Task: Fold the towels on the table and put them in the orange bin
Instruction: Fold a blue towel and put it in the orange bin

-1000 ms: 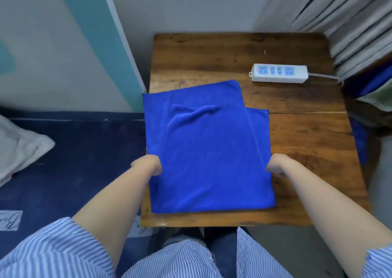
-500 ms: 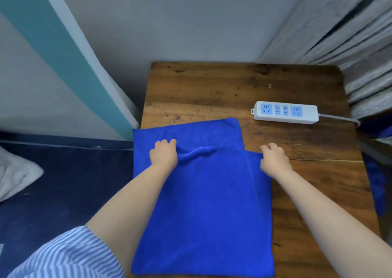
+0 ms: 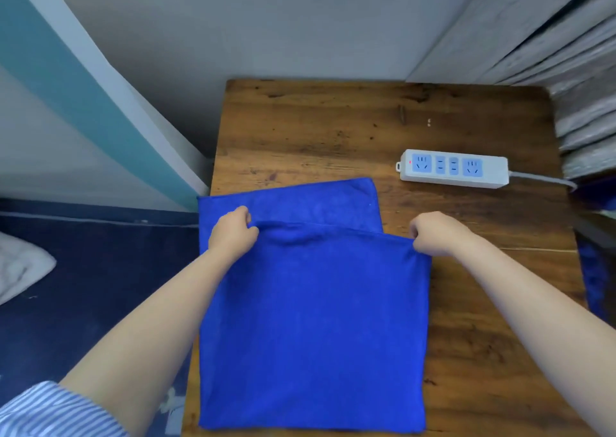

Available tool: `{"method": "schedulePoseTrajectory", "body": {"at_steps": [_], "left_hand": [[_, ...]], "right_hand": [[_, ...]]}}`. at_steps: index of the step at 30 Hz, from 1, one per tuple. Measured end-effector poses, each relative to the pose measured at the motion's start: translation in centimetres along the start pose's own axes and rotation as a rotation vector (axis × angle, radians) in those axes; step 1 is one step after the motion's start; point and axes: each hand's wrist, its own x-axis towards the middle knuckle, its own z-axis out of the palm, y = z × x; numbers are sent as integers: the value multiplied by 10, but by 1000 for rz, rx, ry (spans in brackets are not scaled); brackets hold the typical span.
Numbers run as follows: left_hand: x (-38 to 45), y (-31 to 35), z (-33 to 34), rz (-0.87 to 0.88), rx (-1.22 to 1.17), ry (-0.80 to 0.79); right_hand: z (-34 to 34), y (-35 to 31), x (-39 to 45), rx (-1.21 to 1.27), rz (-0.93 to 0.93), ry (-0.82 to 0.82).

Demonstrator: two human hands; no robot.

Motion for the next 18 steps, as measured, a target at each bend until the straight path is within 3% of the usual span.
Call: {"method": "schedulePoseTrajectory", "body": {"at_steps": [4, 7, 12, 15, 18], "left_hand": [[-11, -15, -50, 91, -322, -54], [-7, -36, -75, 54, -333, -10], [19, -67, -65, -90, -53, 130], [30, -71, -47, -139, -88, 98], [38, -72, -38, -215, -279, 52]], "right_hand": [[-35, -28, -24, -75, -125, -165], [-55, -50, -23, -74, -192, -31], [-53, -83, 21, -81, -97, 279], [-42, -85, 43, -157, -95, 324], [-37, -80, 59, -149, -157, 284]]}}
